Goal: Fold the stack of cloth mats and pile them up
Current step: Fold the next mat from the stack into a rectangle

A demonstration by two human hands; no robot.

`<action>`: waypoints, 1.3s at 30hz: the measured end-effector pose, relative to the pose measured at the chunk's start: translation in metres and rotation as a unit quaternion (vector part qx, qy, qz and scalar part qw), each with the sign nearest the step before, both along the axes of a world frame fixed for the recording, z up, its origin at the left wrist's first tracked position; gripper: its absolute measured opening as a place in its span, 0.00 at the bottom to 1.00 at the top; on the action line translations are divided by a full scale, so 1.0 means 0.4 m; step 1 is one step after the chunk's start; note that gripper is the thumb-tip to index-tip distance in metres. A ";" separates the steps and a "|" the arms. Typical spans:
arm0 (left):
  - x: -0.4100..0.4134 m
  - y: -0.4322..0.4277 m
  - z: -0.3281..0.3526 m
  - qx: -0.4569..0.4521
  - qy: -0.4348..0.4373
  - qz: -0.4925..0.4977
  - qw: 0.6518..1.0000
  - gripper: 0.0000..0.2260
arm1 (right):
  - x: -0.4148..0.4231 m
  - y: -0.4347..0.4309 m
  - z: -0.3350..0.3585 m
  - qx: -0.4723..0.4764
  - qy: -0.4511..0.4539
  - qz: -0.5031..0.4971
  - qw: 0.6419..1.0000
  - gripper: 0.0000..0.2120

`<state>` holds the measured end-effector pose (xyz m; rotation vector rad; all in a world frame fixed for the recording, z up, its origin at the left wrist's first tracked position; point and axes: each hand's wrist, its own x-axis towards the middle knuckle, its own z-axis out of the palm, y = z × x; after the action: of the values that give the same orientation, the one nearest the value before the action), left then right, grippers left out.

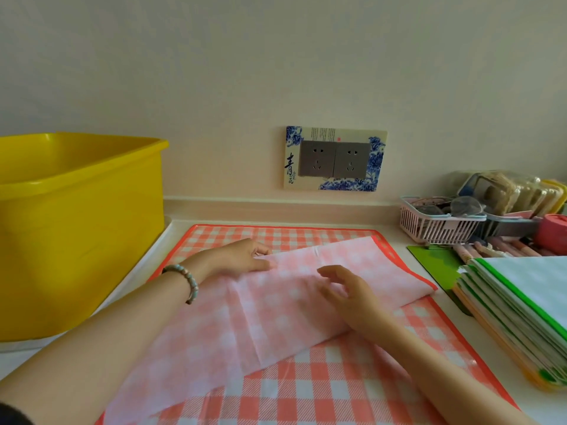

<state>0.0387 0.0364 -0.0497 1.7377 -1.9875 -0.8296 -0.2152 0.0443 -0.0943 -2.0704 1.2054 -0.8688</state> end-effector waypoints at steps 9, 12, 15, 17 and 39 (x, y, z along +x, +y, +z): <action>0.009 0.127 -0.059 -0.085 0.175 0.175 0.965 0.07 | -0.028 -0.012 0.011 -0.009 -0.025 -0.012 1.000 0.09; -0.014 0.146 -0.073 -0.124 0.201 0.216 0.947 0.05 | -0.028 -0.003 0.015 0.019 0.003 -0.019 1.000 0.09; -0.043 0.151 -0.087 -0.136 0.248 0.256 0.924 0.07 | -0.027 0.004 0.019 0.056 0.021 -0.029 0.998 0.12; -0.062 0.151 -0.089 -0.127 0.269 0.301 0.906 0.08 | -0.028 0.009 0.026 0.085 0.026 -0.024 0.996 0.14; 0.002 0.405 -0.066 -0.060 -0.124 -0.003 0.990 0.27 | -0.093 0.022 0.077 0.056 0.156 0.073 0.983 0.11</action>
<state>0.0395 0.1984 -0.0762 1.8397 -2.1502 -0.5025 -0.2525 0.0531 -0.0633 -2.2266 1.2090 -0.4081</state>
